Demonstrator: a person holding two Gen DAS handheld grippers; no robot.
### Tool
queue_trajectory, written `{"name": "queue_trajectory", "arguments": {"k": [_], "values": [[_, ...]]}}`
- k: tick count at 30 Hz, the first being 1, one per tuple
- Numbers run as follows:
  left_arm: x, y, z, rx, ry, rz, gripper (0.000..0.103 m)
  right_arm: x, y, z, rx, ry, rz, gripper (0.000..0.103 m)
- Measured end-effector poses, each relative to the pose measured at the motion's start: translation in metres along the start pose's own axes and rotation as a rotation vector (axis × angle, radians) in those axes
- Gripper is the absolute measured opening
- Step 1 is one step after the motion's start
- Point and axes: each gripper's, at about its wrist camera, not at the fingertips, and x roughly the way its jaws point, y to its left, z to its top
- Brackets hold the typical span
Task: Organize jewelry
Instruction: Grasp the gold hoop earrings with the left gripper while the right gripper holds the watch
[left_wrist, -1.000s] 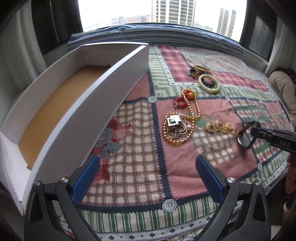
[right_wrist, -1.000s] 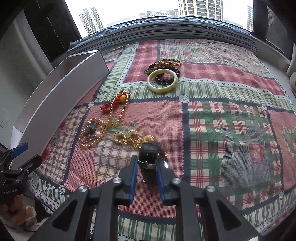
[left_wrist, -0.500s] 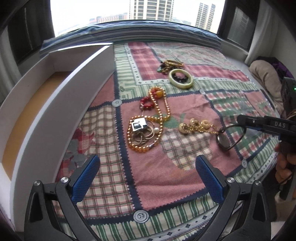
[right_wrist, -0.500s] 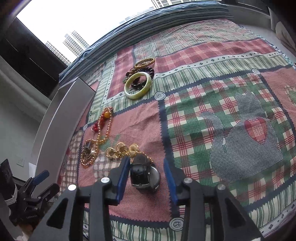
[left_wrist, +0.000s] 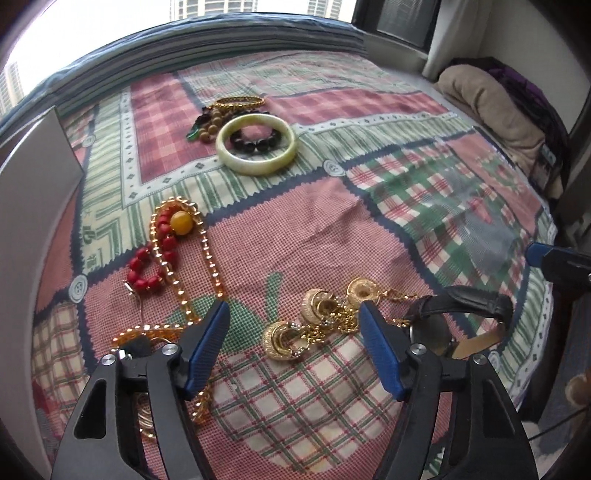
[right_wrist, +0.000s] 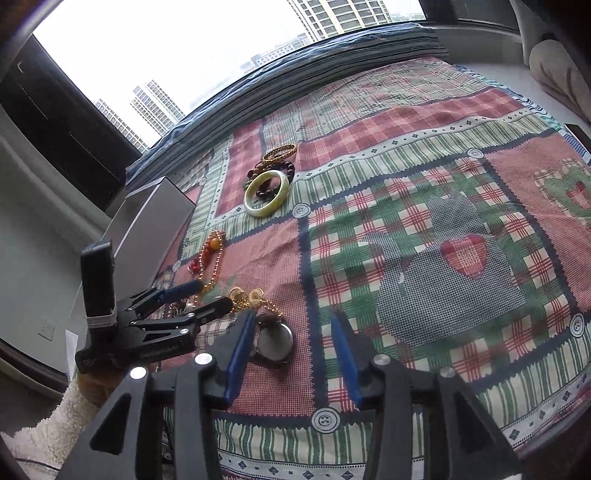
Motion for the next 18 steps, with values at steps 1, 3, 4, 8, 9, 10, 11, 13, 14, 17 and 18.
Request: {"name": "queue_trajectory", "arguments": {"k": [1, 3, 4, 8, 9, 10, 11, 13, 14, 17, 18], "values": [[0.003, -0.003, -0.002, 0.023, 0.001, 0.008, 0.071, 0.0, -0.002, -0.001, 0.005, -0.001, 0.0, 0.044], [0.006, -0.011, -0.005, 0.068, -0.009, 0.021, 0.067, -0.001, -0.007, -0.001, 0.016, -0.002, 0.001, 0.044], [0.005, -0.014, -0.007, 0.087, -0.025, 0.023, 0.055, -0.002, -0.009, 0.0, 0.02, -0.004, -0.002, 0.044], [-0.004, -0.023, -0.008, 0.103, -0.032, -0.013, 0.026, -0.005, -0.014, 0.002, 0.027, -0.02, -0.024, 0.044], [-0.01, -0.022, -0.009, 0.096, -0.043, -0.016, 0.026, -0.007, -0.014, 0.002, 0.027, -0.025, -0.027, 0.044], [-0.016, -0.021, -0.01, 0.077, -0.05, -0.025, 0.026, -0.009, -0.014, 0.002, 0.028, -0.031, -0.027, 0.044], [-0.025, -0.019, -0.01, 0.049, -0.061, -0.041, 0.026, -0.012, -0.014, 0.002, 0.027, -0.037, -0.027, 0.044], [-0.046, -0.014, -0.008, 0.001, -0.09, -0.07, 0.025, -0.016, -0.012, 0.002, 0.021, -0.05, -0.035, 0.044], [-0.057, -0.012, -0.007, -0.016, -0.103, -0.085, 0.023, -0.018, -0.011, 0.001, 0.018, -0.055, -0.038, 0.044], [-0.087, -0.011, -0.003, -0.051, -0.129, -0.135, 0.007, -0.021, -0.009, 0.002, 0.019, -0.062, -0.034, 0.044], [-0.095, -0.013, -0.003, -0.051, -0.141, -0.137, 0.007, -0.022, -0.008, 0.002, 0.017, -0.064, -0.033, 0.044]]}}
